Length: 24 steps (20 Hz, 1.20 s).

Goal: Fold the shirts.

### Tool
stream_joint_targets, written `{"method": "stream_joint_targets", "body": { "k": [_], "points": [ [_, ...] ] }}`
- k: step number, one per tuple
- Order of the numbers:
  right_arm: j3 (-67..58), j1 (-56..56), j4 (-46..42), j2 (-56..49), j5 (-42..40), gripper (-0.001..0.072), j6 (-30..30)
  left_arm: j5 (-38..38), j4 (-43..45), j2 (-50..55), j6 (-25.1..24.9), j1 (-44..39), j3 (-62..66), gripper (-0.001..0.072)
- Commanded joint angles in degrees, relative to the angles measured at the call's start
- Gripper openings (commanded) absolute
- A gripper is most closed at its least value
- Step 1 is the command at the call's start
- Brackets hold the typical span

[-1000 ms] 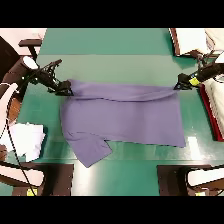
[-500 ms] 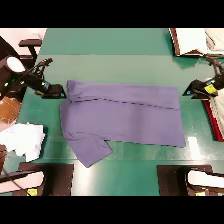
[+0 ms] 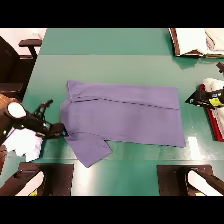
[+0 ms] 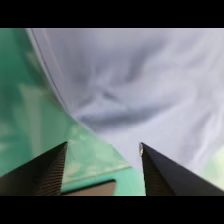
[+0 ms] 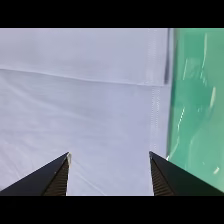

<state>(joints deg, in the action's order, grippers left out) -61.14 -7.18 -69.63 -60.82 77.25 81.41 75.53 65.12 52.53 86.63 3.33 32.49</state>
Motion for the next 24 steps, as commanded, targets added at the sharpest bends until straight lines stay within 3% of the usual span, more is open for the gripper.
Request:
{"method": "stream_joint_targets", "body": {
  "k": [1,4,7,8,10,16,21,24],
  "points": [
    [1.4,1.9,0.1,2.5,-2.1,0.0555,0.0,-3.6,-7.1,-2.1,-0.1,0.0,-8.3,0.0532],
    [1.4,3.5,0.2,2.1,-2.1,0.0555,0.0,-8.8,-11.7,-2.1,-2.1,0.0,-10.8,0.0532],
    [1.4,3.9,0.8,2.1,-2.1,0.0555,0.0,-9.2,-13.4,-2.1,-3.1,0.0,-11.2,0.0529],
    [1.4,3.8,0.9,2.1,-2.0,0.0555,0.0,-9.0,-13.4,-2.1,-3.1,0.0,-11.2,0.0394],
    [1.4,3.7,0.4,2.1,-0.3,0.0555,0.0,-7.8,-15.2,-2.1,-6.2,0.0,-11.1,0.0044],
    [12.1,-5.5,-8.7,2.3,10.3,0.0558,0.0,-3.5,-16.0,-2.1,-9.1,0.0,-6.0,0.0026],
    [26.9,-19.8,-6.4,2.2,5.4,0.0556,0.0,-4.6,-16.0,-2.1,-9.2,0.0,-5.0,0.0026],
    [31.8,-22.3,-2.8,2.2,1.8,0.0554,-1.1,-5.4,-16.2,-2.1,-9.7,0.0,-5.0,0.0026]
  ]
}}
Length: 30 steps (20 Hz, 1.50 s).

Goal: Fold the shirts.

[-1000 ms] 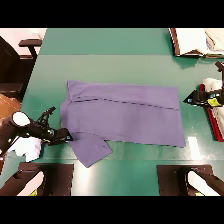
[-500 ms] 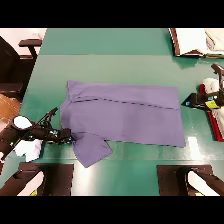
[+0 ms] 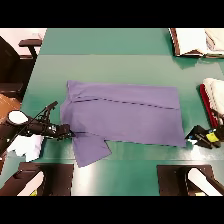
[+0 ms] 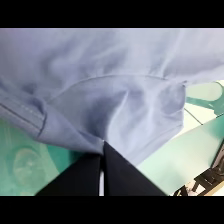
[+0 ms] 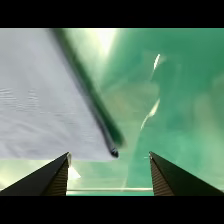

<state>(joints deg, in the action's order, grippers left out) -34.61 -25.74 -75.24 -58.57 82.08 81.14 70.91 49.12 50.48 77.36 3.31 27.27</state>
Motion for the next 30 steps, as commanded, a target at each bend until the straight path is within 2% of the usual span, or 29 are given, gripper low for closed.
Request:
{"method": "stream_joint_targets", "body": {
  "k": [1,2,3,5,6,7,8,9,13,16,18,21,24,27,30],
  "points": [
    [6.4,-3.4,4.6,0.0,-4.5,0.0552,-1.2,-1.0,-0.2,-0.1,-0.5,0.0,0.2,0.0027],
    [7.0,-2.4,5.9,0.0,-5.6,0.0524,-1.3,-0.9,-0.2,-0.1,-0.5,0.0,0.2,0.0027],
    [7.2,-1.0,6.6,0.0,-6.5,0.0446,-1.4,-0.9,-0.2,-0.1,-0.5,0.0,0.2,0.0026],
    [7.1,2.8,6.7,0.0,-7.6,0.0427,-1.4,-0.8,-0.2,-0.1,-0.5,0.0,0.2,0.0027],
    [7.1,4.6,6.6,0.0,-7.7,0.03,-1.4,-0.3,0.3,-0.1,-1.5,0.0,0.3,0.0026],
    [7.1,6.2,6.5,0.0,-7.6,0.012,-1.7,1.3,1.9,-0.1,-2.4,0.0,0.7,0.0025],
    [7.1,7.5,6.5,0.1,-7.4,0.0037,-1.9,3.5,4.4,-0.1,-2.4,0.0,1.6,0.0025],
    [6.8,8.6,6.2,0.1,-6.9,0.0018,-2.1,5.2,6.3,-0.6,-2.3,0.0,2.6,0.0024],
    [1.7,12.3,0.2,4.4,-1.2,0.0017,-2.1,10.0,11.9,-11.3,3.1,0.0,3.8,0.0024],
    [-2.4,13.3,-4.5,11.7,6.2,0.0017,-1.2,20.4,11.9,-17.8,5.6,0.0,3.8,0.0025],
    [-4.4,13.3,-6.6,15.6,8.6,0.0016,-0.5,23.1,11.8,-18.8,6.8,0.0,4.9,0.0024],
    [-7.8,13.5,-6.8,15.6,7.3,0.0016,0.0,15.8,11.8,-18.4,6.5,0.0,7.9,0.0024],
    [-12.3,17.3,-6.9,8.0,4.2,0.0016,0.7,4.6,12.0,-13.9,4.5,0.0,10.6,0.0024],
    [-19.6,22.1,-6.8,-2.2,-2.1,0.0017,3.0,-2.9,12.0,-3.8,-0.1,0.0,15.0,0.0024],
    [-28.8,25.6,-6.8,-12.7,-4.1,0.0016,3.1,-9.2,12.0,9.7,-3.2,0.0,21.9,0.0026]
  ]
}}
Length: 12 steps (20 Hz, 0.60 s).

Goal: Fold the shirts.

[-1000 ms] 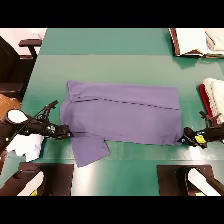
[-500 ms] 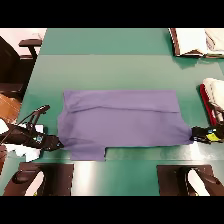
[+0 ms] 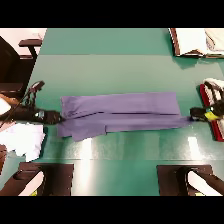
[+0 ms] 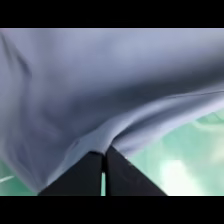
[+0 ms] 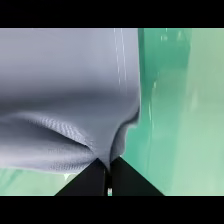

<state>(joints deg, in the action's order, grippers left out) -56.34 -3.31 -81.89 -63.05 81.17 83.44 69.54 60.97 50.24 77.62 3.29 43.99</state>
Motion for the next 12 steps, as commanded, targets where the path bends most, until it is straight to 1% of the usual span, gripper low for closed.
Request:
{"method": "stream_joint_targets", "body": {
  "k": [1,4,7,8,9,10,11,12],
  "points": [
    [-9.9,4.1,-0.1,-11.5,-3.4,0.0017,0.8,-9.2,0.1,14.2,-4.4,0.0,7.7,0.0026],
    [-16.8,5.1,0.2,-18.9,-3.8,0.0017,0.8,-11.4,0.1,24.2,-4.7,0.0,14.3,0.0027],
    [-21.4,4.2,4.4,-24.2,-3.8,0.0018,0.7,-12.5,0.1,29.0,-4.6,0.0,17.3,0.0029],
    [-22.6,3.9,5.9,-25.4,-4.1,0.0022,0.4,-12.5,-0.1,29.2,-4.6,0.0,17.7,0.0065],
    [-23.4,3.4,7.4,-26.1,-5.0,0.0107,-0.8,-12.5,-0.1,29.2,-4.6,0.0,18.1,0.0371],
    [-24.0,2.6,8.6,-26.4,-5.7,0.0228,-1.3,-12.4,-0.2,29.2,-4.0,0.0,18.7,0.0588],
    [-24.4,1.9,10.7,-26.4,-6.2,0.0372,-2.2,-11.3,-0.2,29.2,-4.0,0.0,19.7,0.0536],
    [-24.7,0.6,12.5,-26.4,-5.6,0.0485,-4.1,-9.7,-0.1,29.2,-4.0,0.0,20.9,0.0532]
  ]
}}
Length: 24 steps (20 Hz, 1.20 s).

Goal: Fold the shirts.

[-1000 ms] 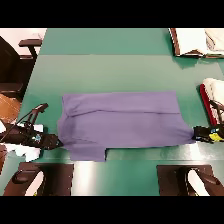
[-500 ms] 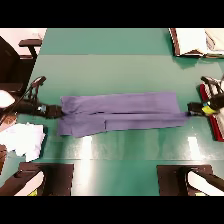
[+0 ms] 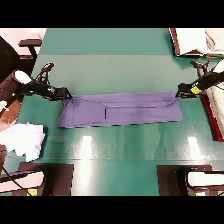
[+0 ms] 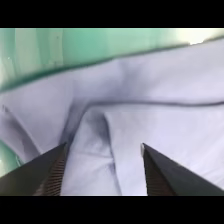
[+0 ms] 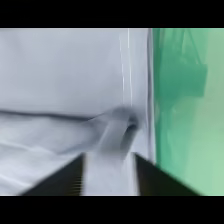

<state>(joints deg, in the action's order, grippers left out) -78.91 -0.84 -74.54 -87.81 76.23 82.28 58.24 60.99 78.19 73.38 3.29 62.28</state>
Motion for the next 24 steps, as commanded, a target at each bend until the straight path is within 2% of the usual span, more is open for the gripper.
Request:
{"method": "stream_joint_targets", "body": {
  "k": [1,4,5,6,7,9,13,14,15,17,18,19,22,24],
  "points": [
    [-2.1,-3.1,6.2,-1.4,0.6,0.0533,-4.4,3.4,-0.3,1.3,0.3,0.0,4.0,0.0532],
    [2.8,-8.6,7.6,1.0,1.0,0.0562,-7.1,7.6,-4.0,1.2,0.1,0.0,5.7,0.053],
    [5.2,-10.4,7.6,1.6,0.9,0.0599,-7.2,8.1,-5.6,1.2,0.1,0.0,5.6,0.0406],
    [7.5,-12.3,7.6,1.8,0.9,0.0599,-7.4,8.3,-7.0,1.2,0.0,0.0,5.6,0.0168],
    [9.5,-14.2,8.4,1.5,1.0,0.0599,-7.8,8.2,-8.8,1.2,-0.1,0.0,5.6,0.0039],
    [13.1,-16.9,15.1,0.2,1.8,0.0596,-12.6,8.0,-12.4,1.2,-0.4,-0.2,5.6,0.0036],
    [15.0,-16.0,21.3,-4.6,0.7,0.0594,-14.0,5.9,-12.6,1.6,-0.3,-5.9,5.6,0.0036],
    [15.0,-14.7,22.6,-5.8,0.0,0.0541,-14.1,4.9,-12.6,1.7,-0.3,-8.2,5.6,0.0028],
    [15.0,-13.4,23.9,-6.7,-1.0,0.0434,-14.8,3.0,-12.6,1.8,-0.3,-10.3,5.6,0.0027],
    [15.0,-10.8,25.1,-7.1,-3.3,0.0196,-15.4,-1.3,-12.7,2.1,0.3,-14.4,5.6,0.0027],
    [14.9,-9.9,25.0,-6.6,-3.7,0.0046,-16.3,-3.1,-12.7,2.7,0.9,-16.4,5.6,0.0027],
    [14.9,-9.4,25.0,-5.4,-3.8,0.0017,-17.0,-4.8,-12.7,3.4,1.9,-18.0,5.7,0.0027],
    [14.9,-9.5,25.7,0.9,-3.9,0.0016,-16.8,-9.9,-13.9,7.0,2.7,-22.7,6.8,0.0026],
    [14.9,-8.8,28.9,6.1,-3.8,0.0016,-16.8,-10.2,-13.9,11.0,2.8,-25.5,10.2,0.0026]
  ]
}}
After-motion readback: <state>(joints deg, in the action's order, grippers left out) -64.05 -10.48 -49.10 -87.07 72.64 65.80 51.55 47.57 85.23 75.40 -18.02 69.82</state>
